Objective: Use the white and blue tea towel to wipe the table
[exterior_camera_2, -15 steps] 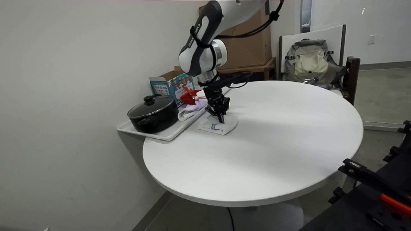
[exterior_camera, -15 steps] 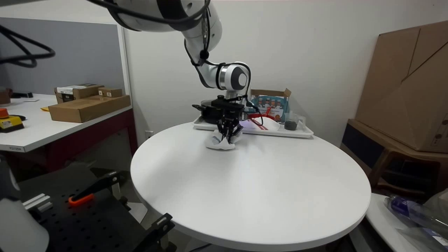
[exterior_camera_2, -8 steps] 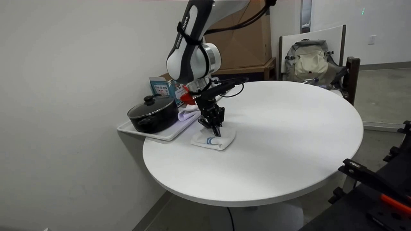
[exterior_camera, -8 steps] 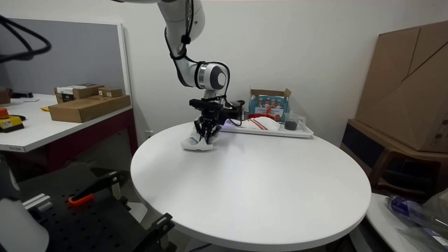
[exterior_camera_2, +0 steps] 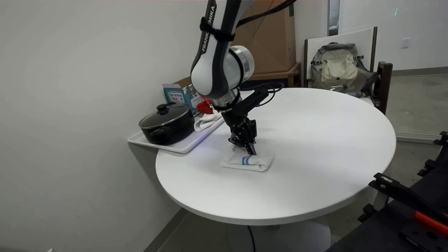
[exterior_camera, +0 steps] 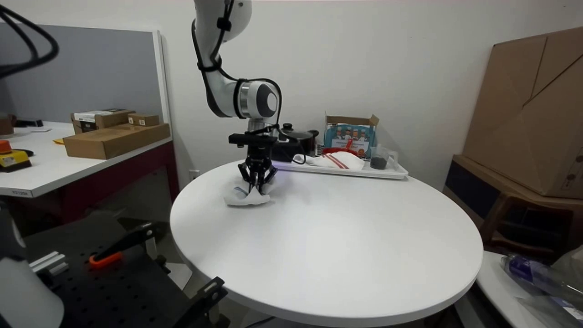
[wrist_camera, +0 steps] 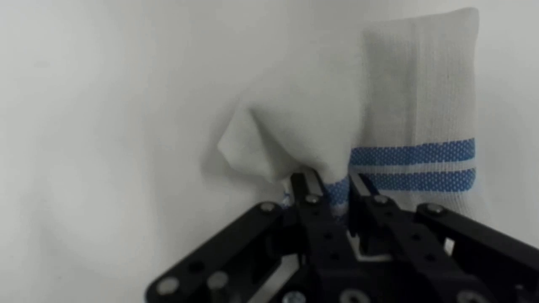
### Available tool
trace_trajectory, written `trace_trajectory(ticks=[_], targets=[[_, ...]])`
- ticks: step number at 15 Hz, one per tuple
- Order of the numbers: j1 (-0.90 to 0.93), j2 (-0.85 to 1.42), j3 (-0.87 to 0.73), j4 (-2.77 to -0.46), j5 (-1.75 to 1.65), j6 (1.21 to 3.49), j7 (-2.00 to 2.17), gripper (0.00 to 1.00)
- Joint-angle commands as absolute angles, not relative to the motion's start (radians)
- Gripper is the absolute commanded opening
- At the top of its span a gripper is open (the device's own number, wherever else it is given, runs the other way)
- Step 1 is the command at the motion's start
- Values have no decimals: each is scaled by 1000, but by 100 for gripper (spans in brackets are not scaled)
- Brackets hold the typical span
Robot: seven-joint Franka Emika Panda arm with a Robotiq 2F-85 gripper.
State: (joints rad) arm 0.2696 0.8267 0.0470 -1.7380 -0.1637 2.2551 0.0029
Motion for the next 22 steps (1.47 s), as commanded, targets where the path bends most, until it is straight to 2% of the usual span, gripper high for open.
trace_trajectory(ticks=[1,5,11,18,22], targets=[[295,724,-27,-1982,-301,2460,73,4],[319,650,-165,-2165,-494,2717,174,4],[349,686,-449,-2231,-596,2983,319,4],[319,742,-602,-2242,-448,3026,290,4],[310,719,-588,-2308,-387,3001,243,4]])
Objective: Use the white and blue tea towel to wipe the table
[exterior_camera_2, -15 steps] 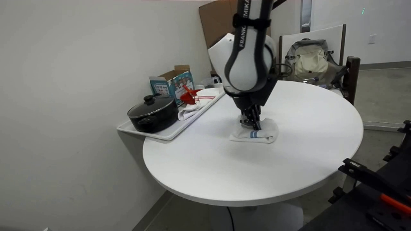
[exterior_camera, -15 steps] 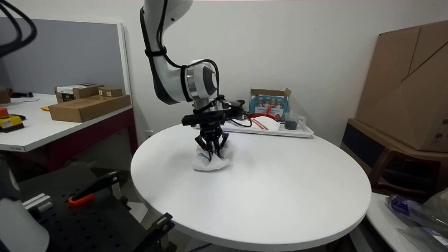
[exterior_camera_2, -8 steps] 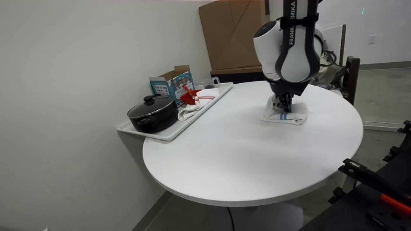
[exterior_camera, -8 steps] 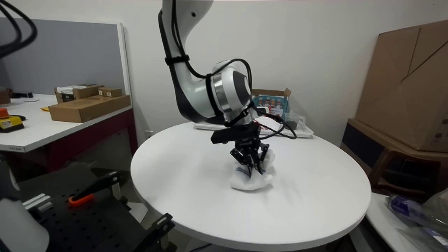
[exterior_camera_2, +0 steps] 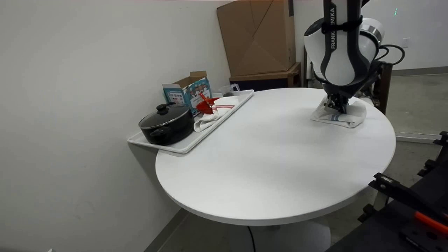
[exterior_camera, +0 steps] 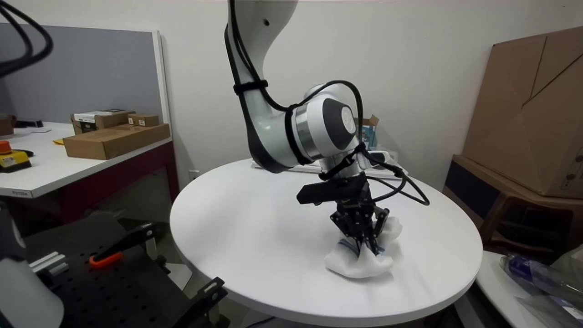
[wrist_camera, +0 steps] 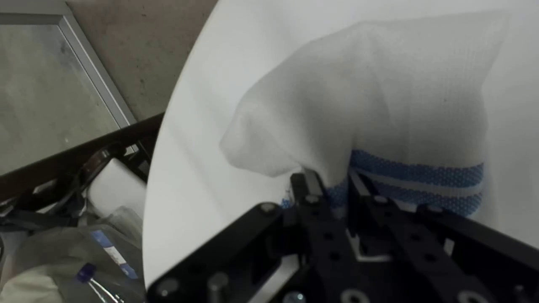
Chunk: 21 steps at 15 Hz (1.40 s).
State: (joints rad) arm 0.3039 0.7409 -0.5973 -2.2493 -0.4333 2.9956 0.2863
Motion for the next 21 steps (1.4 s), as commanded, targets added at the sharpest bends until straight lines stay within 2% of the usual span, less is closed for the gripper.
trace_trajectory(ticks=[1,12,21], targets=[[313,711,-579,-2328,-381,3003,234,4],[364,608,-368,-2403,-356,3012,208,4],[450,707,-217,-2208,-276,2994,246,4]])
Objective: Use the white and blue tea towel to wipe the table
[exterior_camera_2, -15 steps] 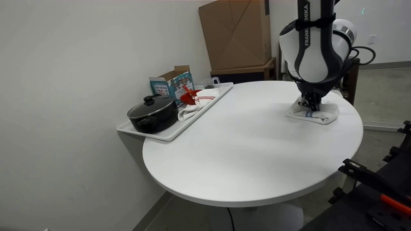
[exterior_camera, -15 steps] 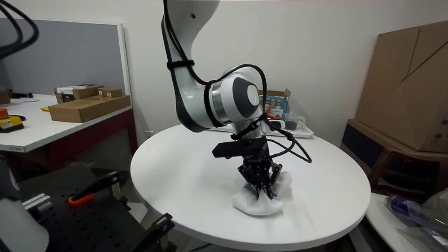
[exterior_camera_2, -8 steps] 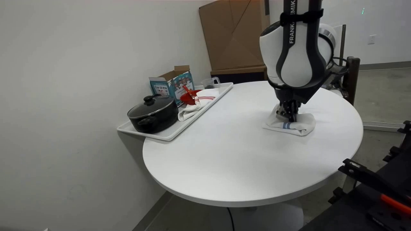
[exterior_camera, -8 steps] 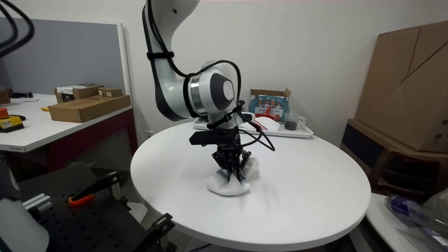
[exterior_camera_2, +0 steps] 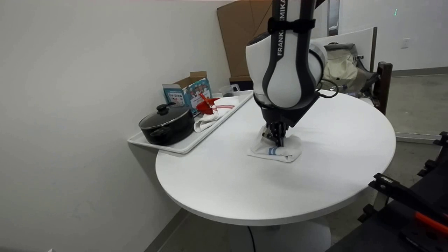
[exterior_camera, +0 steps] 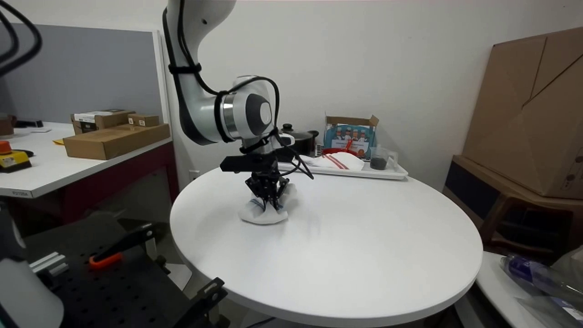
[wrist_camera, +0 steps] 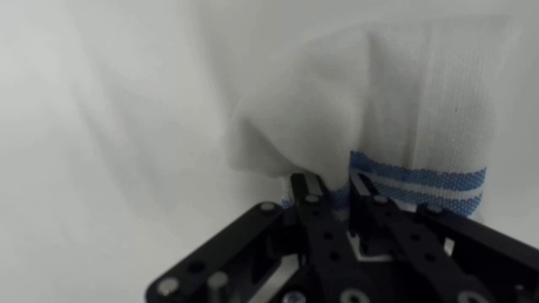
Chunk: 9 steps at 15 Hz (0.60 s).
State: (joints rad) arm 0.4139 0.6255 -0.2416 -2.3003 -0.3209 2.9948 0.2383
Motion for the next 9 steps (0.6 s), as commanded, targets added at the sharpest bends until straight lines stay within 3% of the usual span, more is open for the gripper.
trace_trajectory(ticks=[1,9], targets=[[463,721,-207,-2180,-269,2987,248,4],[511,776,-121,-2066,-250,2971,219,4]])
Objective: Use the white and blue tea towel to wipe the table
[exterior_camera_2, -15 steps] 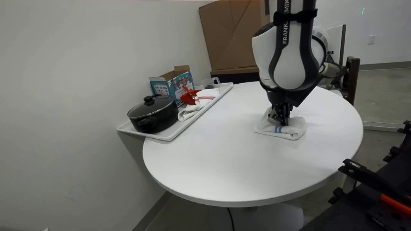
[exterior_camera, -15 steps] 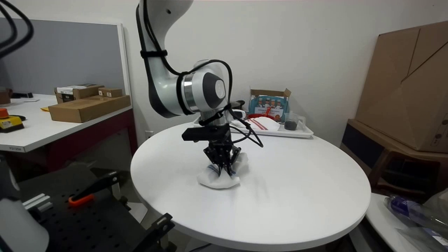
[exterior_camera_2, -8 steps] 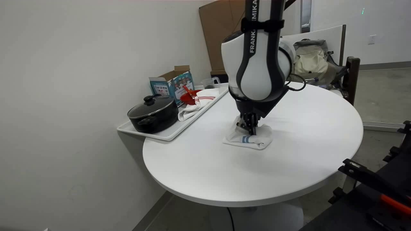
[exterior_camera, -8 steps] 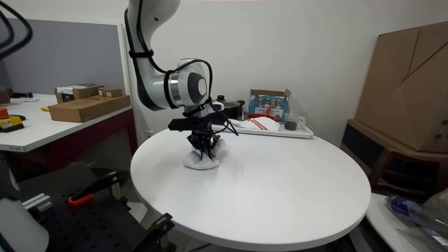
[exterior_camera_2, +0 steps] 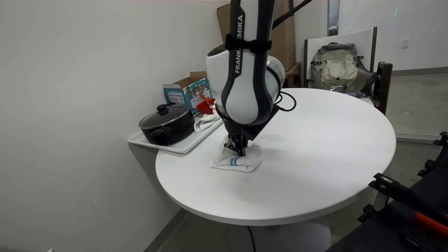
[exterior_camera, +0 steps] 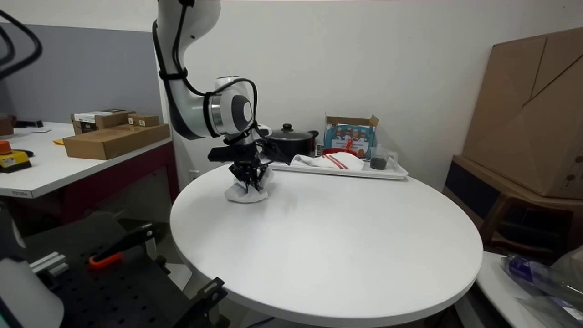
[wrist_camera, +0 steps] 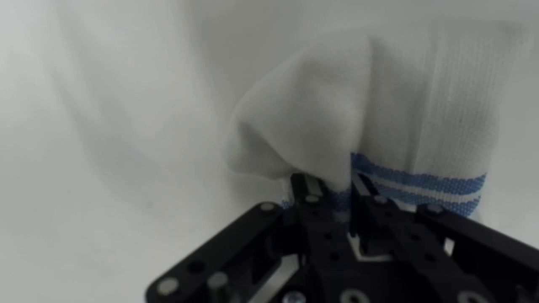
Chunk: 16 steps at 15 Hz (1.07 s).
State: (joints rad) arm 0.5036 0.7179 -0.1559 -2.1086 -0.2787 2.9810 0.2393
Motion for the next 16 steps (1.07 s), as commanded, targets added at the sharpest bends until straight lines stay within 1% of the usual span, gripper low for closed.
trace_trajectory(ticks=[1,6,11,13,16], targets=[[510,766,-110,-2083,-253,2973,212,4],[470,692,-49,-2200,-260,2971,146,4],[368,589,39,-2358,-246,2942,69,4],[339,570,21,-2390,-251,2925,62,4],[316,569,-72,-2393,-278,2908,77,4]])
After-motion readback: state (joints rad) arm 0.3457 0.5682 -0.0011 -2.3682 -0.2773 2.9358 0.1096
